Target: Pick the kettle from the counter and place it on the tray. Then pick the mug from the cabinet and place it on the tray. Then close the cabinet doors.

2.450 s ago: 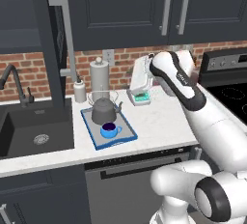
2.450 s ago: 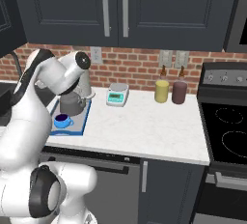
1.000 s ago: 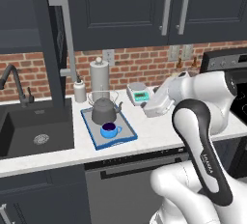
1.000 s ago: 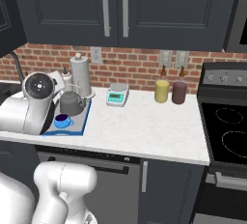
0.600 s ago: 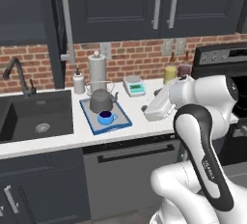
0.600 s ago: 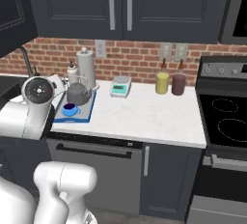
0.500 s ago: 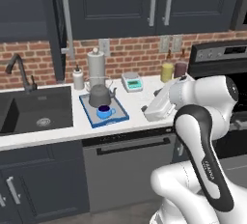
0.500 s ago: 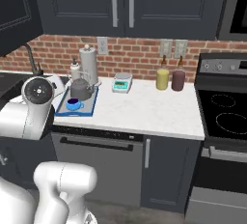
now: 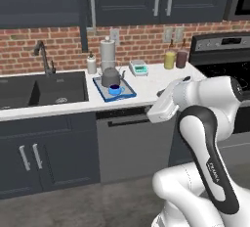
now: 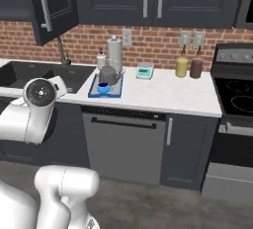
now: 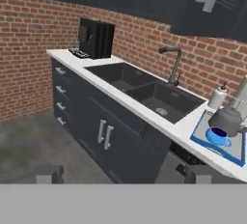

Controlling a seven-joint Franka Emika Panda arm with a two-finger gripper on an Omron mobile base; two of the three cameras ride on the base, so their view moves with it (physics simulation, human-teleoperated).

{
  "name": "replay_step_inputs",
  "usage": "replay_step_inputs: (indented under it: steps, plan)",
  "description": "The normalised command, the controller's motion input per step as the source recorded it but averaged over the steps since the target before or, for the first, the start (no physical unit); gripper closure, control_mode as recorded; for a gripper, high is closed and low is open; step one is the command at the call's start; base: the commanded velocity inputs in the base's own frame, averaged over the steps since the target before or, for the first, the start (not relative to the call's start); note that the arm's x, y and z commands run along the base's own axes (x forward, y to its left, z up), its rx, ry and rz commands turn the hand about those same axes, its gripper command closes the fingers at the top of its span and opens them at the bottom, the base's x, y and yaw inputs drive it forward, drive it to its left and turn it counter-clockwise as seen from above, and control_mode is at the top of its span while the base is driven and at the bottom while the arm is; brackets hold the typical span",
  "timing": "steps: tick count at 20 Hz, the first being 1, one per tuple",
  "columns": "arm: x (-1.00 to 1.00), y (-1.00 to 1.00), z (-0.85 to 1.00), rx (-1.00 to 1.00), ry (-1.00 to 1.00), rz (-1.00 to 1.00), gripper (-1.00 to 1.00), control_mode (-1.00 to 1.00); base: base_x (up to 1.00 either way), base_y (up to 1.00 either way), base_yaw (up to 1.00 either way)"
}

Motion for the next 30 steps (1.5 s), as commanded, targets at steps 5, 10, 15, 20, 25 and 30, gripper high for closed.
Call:
replay_step_inputs:
  steps: [5,10,15,20,25,30]
  plan:
    - [0.00,0.00,0.00,0.00,0.00,0.00,-1.00,1.00,-0.47,0.99,0.11]
    - [0.00,0.00,0.00,0.00,0.00,0.00,-1.00,1.00,-0.18,1.00,0.07]
    - [0.00,0.00,0.00,0.00,0.00,0.00,-1.00,1.00,0.07,0.85,0.01]
    - [0.00,0.00,0.00,0.00,0.00,0.00,-1.00,1.00,0.44,0.35,-0.03]
    - [0.00,0.00,0.00,0.00,0.00,0.00,-1.00,1.00,0.48,0.36,-0.01]
    - [0.00,0.00,0.00,0.00,0.00,0.00,-1.00,1.00,0.47,0.42,0.00]
